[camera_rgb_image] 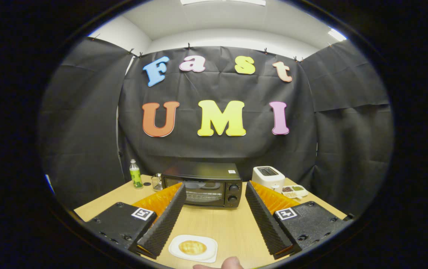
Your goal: Open the toaster oven, put the food inside, and close the toaster oven door.
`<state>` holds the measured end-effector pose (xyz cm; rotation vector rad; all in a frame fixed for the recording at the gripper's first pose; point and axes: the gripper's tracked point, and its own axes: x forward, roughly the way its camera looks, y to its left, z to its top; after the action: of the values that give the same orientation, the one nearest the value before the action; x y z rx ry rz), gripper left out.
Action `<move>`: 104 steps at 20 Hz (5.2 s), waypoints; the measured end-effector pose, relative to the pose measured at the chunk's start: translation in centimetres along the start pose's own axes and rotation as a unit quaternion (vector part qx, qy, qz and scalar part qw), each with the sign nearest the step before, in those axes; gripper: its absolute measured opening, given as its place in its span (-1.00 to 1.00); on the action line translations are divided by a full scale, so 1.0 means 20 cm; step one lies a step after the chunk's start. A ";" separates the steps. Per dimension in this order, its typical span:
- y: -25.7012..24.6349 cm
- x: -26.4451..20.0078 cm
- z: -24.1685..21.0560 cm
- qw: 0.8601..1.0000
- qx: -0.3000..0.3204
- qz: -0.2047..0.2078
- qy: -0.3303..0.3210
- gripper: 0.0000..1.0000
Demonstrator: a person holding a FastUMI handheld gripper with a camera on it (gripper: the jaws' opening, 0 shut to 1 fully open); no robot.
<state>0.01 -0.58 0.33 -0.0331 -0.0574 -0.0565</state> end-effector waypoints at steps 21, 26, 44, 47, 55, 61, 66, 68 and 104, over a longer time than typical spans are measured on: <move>0.12 0.38 0.02 1.000 0.003 0.021 -0.002 1.00; 0.27 0.66 0.00 0.999 0.003 0.041 0.013 1.00; 0.47 1.48 -0.43 0.999 -0.015 0.006 0.044 1.00; 0.45 1.51 -0.49 0.998 -0.016 0.000 0.053 1.00; 0.41 1.49 -0.54 0.997 0.000 -0.001 0.078 1.00; 0.42 1.41 -0.57 0.996 -0.011 0.006 0.085 1.00; 0.42 1.23 -0.65 0.994 -0.029 0.012 0.107 1.00; 0.42 1.17 -0.71 0.991 -0.038 0.017 0.125 1.00; 0.42 0.85 -1.01 0.952 0.026 0.091 0.290 1.00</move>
<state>18.59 6.17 -19.17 0.0318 0.5336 0.1206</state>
